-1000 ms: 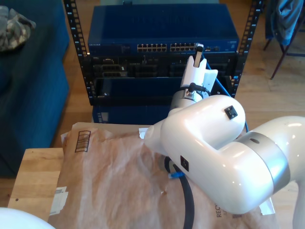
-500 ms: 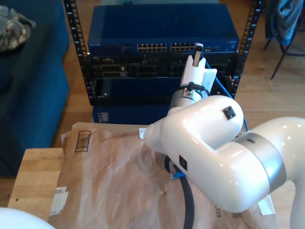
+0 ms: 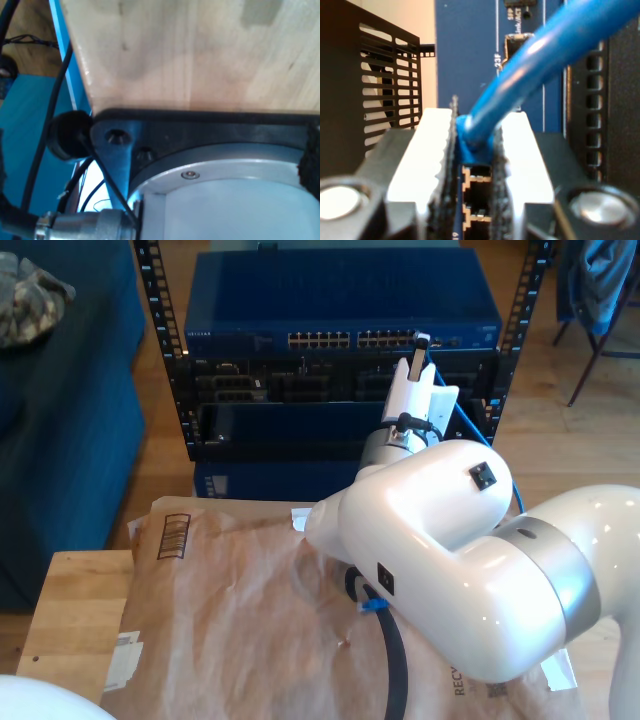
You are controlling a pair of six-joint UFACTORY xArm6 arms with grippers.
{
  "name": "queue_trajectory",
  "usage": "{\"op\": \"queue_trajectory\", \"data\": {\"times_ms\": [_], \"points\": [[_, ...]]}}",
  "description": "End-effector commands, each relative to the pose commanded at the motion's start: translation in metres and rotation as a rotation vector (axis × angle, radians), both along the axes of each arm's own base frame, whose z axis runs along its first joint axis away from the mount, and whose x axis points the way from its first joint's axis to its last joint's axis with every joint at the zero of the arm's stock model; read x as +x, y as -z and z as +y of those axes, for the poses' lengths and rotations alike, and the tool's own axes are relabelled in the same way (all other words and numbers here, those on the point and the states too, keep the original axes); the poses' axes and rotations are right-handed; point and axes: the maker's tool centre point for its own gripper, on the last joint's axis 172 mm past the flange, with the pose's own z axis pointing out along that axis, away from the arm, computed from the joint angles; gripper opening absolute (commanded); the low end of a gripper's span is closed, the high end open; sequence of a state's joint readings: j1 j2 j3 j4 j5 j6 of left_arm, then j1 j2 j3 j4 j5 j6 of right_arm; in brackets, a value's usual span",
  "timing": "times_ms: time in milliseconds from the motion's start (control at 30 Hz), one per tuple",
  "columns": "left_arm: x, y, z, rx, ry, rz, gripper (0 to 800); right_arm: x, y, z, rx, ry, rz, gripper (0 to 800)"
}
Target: Grab the cable and plug it in
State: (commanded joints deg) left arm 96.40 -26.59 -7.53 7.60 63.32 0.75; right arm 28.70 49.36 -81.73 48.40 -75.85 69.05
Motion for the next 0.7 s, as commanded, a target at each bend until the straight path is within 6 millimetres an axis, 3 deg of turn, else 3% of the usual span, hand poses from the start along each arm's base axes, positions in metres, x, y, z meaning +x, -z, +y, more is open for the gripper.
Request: {"op": "queue_trajectory", "data": {"times_ms": [700], "points": [[0.0,0.0,0.0,0.0,0.0,0.0,800,0.0011,0.0038,0.0014,0.002,-0.001,0.003,0]]}}
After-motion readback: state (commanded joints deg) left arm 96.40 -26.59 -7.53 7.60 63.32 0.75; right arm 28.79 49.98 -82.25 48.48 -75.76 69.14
